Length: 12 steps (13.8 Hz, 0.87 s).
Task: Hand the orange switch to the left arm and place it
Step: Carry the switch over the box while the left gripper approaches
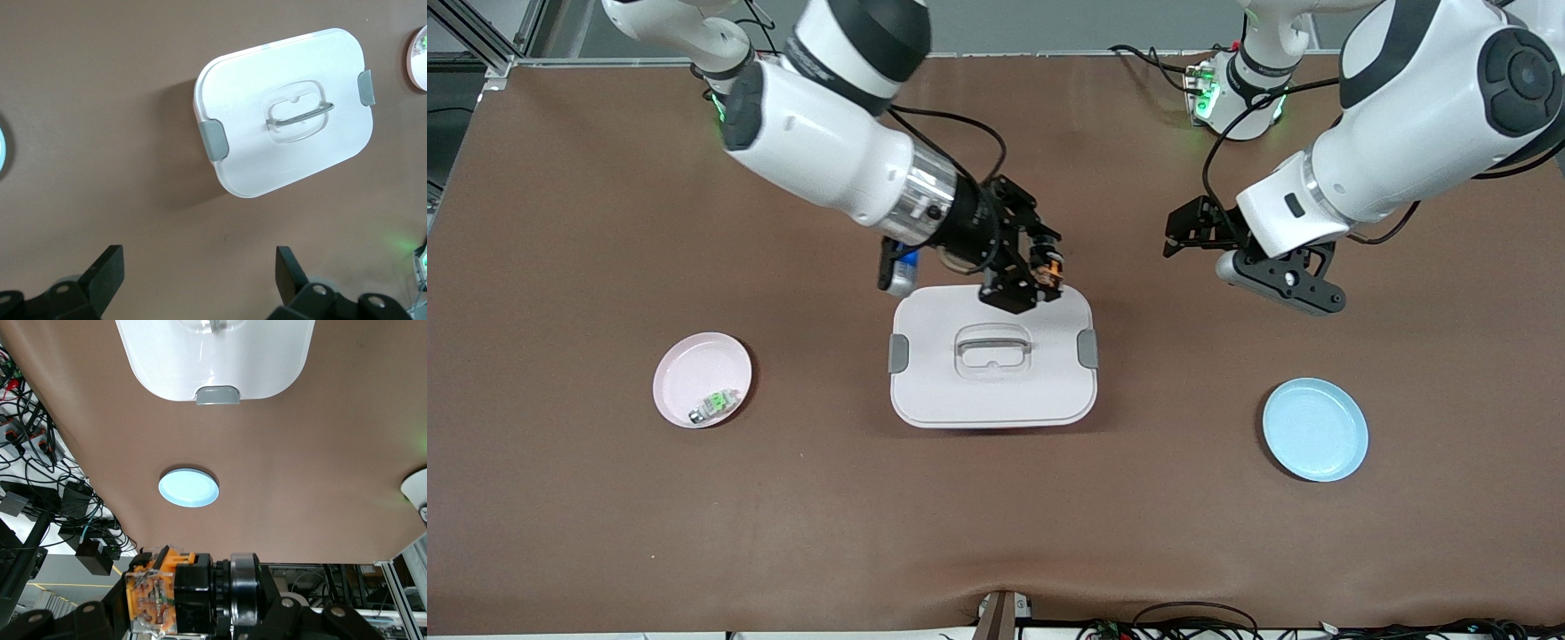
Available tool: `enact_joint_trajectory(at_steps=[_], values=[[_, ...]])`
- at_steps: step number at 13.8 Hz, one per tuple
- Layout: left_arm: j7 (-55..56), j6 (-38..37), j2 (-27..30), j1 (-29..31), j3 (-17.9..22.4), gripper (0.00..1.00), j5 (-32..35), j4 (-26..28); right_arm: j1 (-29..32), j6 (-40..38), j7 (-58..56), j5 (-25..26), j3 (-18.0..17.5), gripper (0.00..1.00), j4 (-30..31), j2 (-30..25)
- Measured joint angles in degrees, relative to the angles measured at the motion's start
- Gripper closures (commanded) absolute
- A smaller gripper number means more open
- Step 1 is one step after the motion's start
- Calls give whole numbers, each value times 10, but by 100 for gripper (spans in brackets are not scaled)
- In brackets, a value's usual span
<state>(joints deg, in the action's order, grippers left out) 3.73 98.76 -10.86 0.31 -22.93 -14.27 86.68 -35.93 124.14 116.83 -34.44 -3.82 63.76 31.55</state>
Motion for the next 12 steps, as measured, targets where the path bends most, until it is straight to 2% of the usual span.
enact_joint_trajectory(at_steps=[5, 12], values=[[0, 45, -23, -34, -1, 0, -18, 0, -29, 36, 10, 31, 1, 100, -10, 33], [0, 74, -47, -64, -1, 0, -53, -2, -45, 46, 19, 79, 4, 100, -10, 45]])
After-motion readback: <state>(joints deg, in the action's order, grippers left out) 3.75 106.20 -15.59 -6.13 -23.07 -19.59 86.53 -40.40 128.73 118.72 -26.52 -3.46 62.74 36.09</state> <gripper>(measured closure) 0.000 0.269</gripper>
